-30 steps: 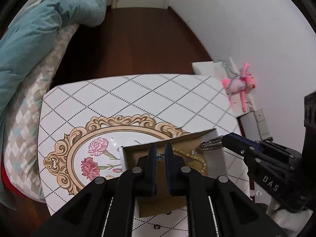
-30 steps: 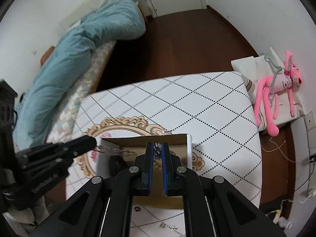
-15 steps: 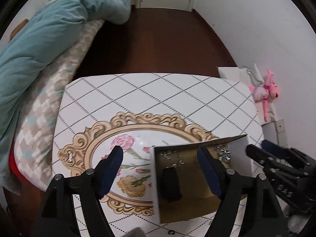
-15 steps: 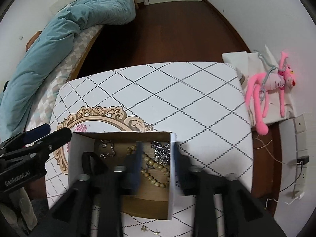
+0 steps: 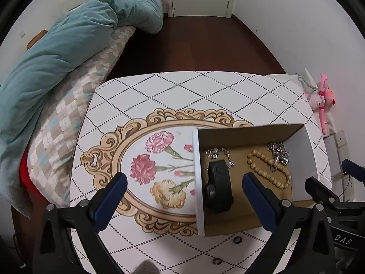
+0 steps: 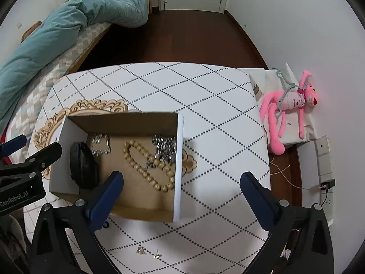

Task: Organize jewelry
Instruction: 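Open both tools and lift them away from the box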

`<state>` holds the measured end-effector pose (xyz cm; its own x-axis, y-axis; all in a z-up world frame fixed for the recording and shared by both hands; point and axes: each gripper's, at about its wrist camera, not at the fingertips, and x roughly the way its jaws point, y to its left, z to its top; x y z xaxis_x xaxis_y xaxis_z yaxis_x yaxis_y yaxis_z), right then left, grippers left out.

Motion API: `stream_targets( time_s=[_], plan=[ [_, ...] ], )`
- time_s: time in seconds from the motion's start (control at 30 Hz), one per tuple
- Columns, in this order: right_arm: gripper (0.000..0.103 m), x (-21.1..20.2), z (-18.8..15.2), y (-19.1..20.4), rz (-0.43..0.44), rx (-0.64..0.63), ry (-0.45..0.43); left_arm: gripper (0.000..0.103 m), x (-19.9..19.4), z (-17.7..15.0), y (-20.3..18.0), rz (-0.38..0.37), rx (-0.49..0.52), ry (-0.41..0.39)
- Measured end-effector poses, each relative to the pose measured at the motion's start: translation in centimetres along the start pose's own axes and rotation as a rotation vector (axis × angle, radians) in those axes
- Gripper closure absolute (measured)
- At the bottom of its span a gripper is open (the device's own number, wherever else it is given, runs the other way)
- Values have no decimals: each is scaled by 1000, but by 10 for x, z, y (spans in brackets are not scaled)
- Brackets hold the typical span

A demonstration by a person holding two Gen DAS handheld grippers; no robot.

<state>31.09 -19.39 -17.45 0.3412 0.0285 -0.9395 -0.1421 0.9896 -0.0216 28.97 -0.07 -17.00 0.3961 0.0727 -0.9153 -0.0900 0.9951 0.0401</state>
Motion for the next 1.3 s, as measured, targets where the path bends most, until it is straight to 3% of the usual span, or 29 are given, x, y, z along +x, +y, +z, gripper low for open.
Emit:
stream_targets(
  time_s=[0.33, 0.6, 1.07, 1.3],
  plan=[
    [0, -19, -17, -6, -11, 41, -55, 0, -23, -22, 3, 19, -13, -59],
    [0, -60, -39, -7, -45, 59, -163, 0, -63, -43, 4, 51, -28, -154],
    [0, -144, -63, -10, -50, 102, -340, 0, -130, -60, -3, 11, -30, -254],
    [0, -156, -77, -16, 6, 137, -335, 0, -138, -65, -3, 51, -34, -265]
  ],
)
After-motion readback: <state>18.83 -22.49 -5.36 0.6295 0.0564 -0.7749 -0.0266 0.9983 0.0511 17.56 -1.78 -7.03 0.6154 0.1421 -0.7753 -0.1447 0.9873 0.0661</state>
